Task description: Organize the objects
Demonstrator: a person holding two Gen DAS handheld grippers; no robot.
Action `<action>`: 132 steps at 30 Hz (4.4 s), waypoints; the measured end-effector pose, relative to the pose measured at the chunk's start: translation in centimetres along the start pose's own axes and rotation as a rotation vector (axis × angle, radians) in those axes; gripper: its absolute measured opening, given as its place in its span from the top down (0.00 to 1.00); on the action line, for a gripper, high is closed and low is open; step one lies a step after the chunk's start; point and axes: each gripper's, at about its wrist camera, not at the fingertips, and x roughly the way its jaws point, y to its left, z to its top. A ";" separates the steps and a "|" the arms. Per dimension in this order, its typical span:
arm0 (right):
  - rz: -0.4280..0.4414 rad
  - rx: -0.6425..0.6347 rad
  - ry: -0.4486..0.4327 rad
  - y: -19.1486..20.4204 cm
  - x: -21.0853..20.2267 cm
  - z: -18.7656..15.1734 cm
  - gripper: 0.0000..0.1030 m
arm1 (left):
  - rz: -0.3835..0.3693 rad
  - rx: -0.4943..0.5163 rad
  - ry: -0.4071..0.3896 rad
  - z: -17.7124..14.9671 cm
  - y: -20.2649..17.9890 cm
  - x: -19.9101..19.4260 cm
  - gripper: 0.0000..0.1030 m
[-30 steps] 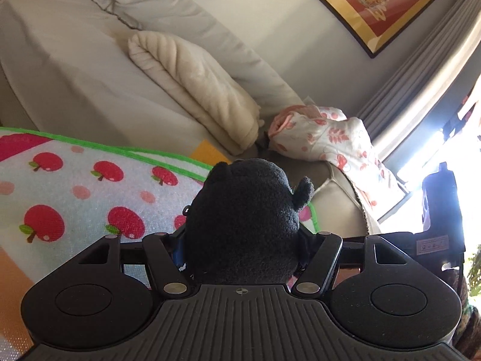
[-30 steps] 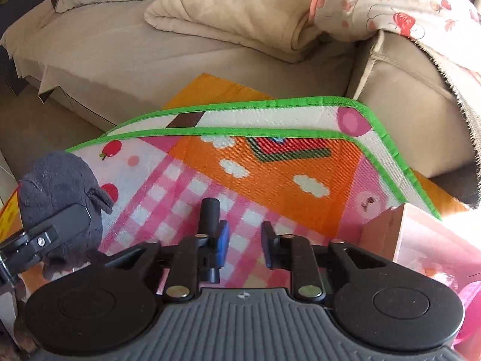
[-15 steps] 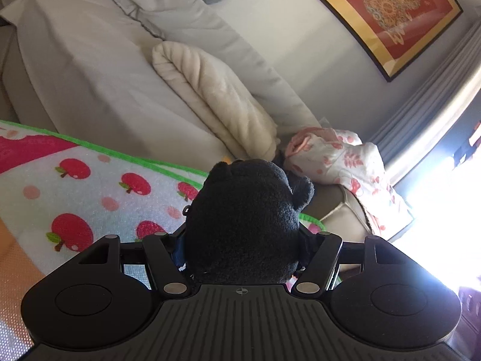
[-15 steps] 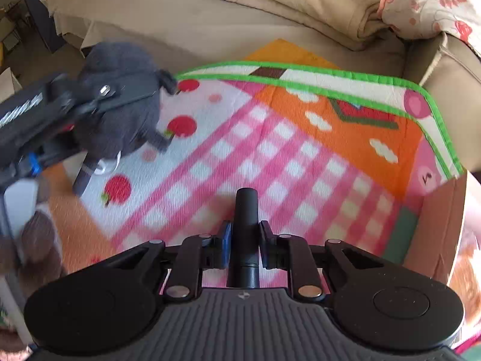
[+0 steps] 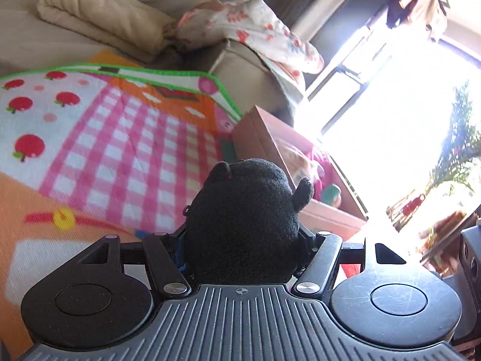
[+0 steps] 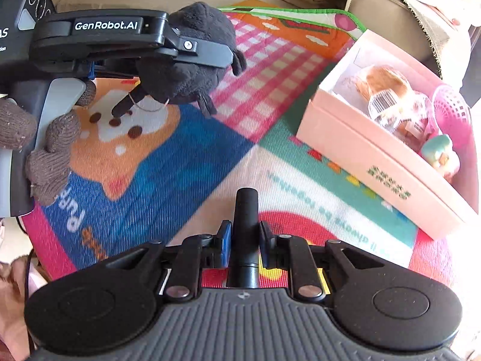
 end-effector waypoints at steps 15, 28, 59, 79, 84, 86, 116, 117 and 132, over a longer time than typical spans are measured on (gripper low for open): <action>-0.313 0.028 -0.232 -1.2 -3.1 -7.1 0.46 | 0.139 0.059 0.076 -2.7 -1.6 -1.7 0.32; -0.201 0.434 -0.315 -4.5 0.3 -4.3 0.29 | 0.131 0.101 0.099 -2.9 -2.0 -0.8 0.32; -0.251 0.404 -0.389 -5.3 -4.3 -6.8 0.27 | 0.153 0.199 0.138 -3.4 -4.3 -0.3 0.32; -0.245 0.541 -0.505 -7.8 -6.1 -12.0 0.27 | -0.184 0.263 -0.019 7.7 -15.2 11.7 0.30; -0.240 0.556 -0.486 -8.4 -5.5 -12.8 0.27 | -0.068 0.355 0.078 4.6 -13.5 16.9 0.28; -0.238 0.558 -0.480 -8.4 -5.2 -12.9 0.27 | -0.023 0.485 0.059 3.7 -14.2 16.8 0.28; -0.212 0.539 -0.424 -7.2 -2.9 -12.4 0.27 | 0.061 0.808 0.118 3.1 -17.7 12.9 0.28; -0.212 0.540 -0.426 -7.2 -2.9 -12.4 0.27 | 0.047 0.787 0.101 3.5 -17.7 12.2 0.28; -0.279 0.462 -0.525 -9.3 -7.6 -7.6 0.27 | 0.067 0.350 -0.163 4.9 -9.7 3.8 0.29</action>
